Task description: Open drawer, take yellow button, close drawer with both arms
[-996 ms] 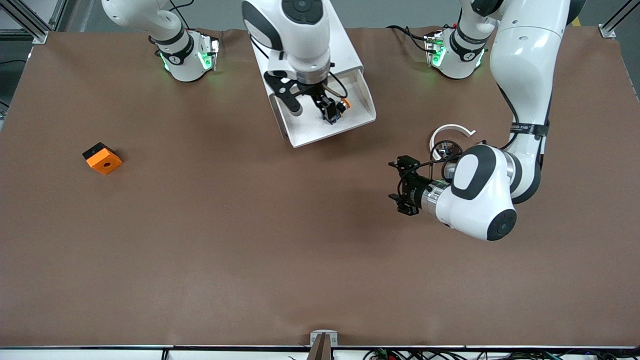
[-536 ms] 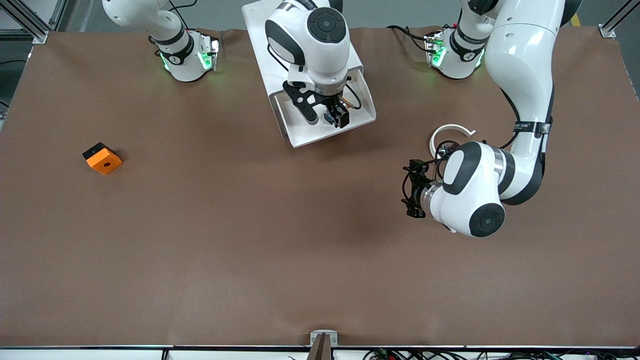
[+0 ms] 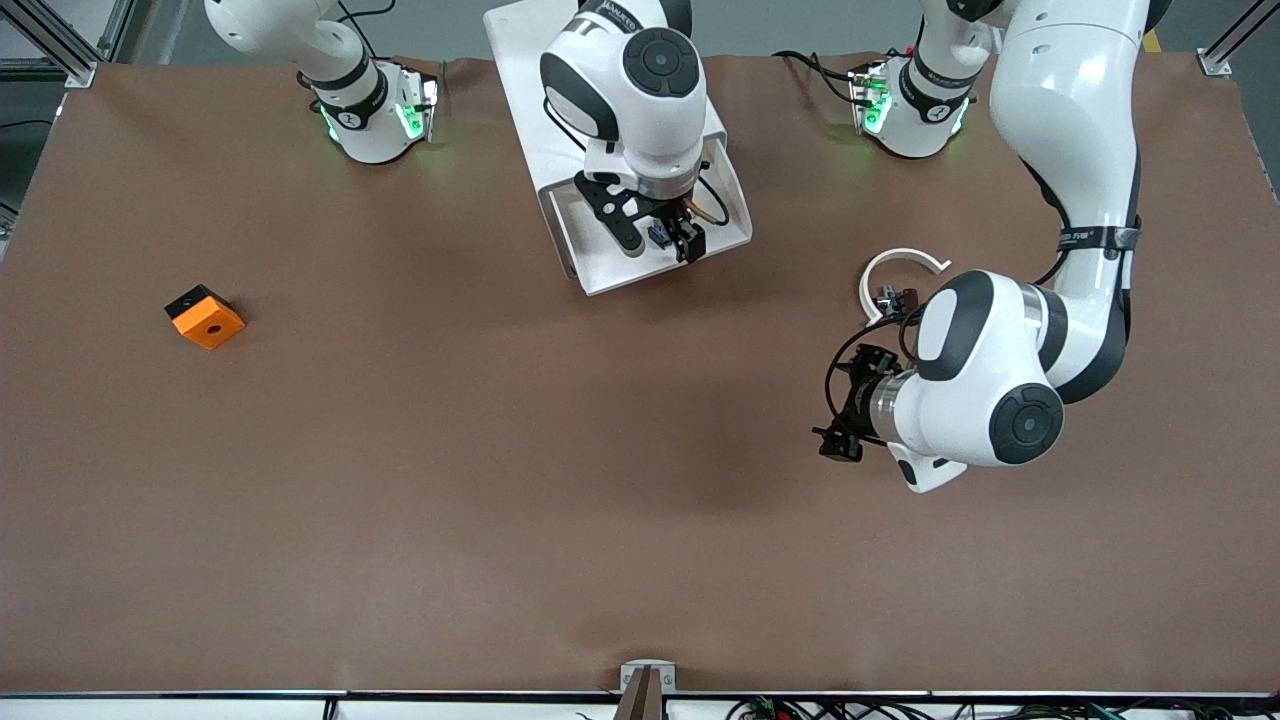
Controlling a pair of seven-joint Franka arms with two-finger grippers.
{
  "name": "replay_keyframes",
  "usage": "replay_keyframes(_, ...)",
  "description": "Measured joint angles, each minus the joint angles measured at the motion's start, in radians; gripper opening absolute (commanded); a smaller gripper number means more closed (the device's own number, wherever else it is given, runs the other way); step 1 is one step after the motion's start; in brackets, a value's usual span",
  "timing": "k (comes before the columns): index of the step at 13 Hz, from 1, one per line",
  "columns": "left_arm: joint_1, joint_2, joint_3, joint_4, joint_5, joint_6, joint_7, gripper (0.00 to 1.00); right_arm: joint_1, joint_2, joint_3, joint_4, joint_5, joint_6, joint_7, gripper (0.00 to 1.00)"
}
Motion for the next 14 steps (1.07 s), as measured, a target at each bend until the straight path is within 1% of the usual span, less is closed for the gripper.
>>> replay_keyframes(2, -0.004, -0.007, -0.003, 0.000, 0.073, 0.003, 0.066, 1.00, 0.003, 0.004, 0.000, 0.001, 0.000, 0.001, 0.000, 1.00)
replay_keyframes(4, -0.012, -0.009, -0.010, 0.000, 0.120, 0.010, 0.119, 1.00, 0.010, 0.004, 0.000, 0.002, -0.002, 0.001, -0.002, 1.00)
replay_keyframes(7, -0.017, -0.013, -0.021, -0.005, 0.132, 0.016, 0.198, 1.00, 0.017, 0.004, 0.000, 0.003, -0.003, 0.001, -0.005, 1.00)
replay_keyframes(10, -0.026, -0.031, -0.035, -0.011, 0.133, 0.030, 0.218, 1.00, 0.018, 0.004, 0.000, 0.003, -0.004, 0.001, -0.013, 1.00)
replay_keyframes(12, -0.036, -0.037, -0.052, -0.036, 0.142, 0.070, 0.222, 1.00, 0.018, 0.004, 0.000, 0.003, -0.007, 0.001, -0.019, 1.00)
replay_keyframes(14, -0.058, -0.037, -0.060, -0.071, 0.187, 0.105, 0.235, 1.00, 0.018, 0.004, 0.000, 0.003, -0.007, 0.001, -0.021, 1.00)
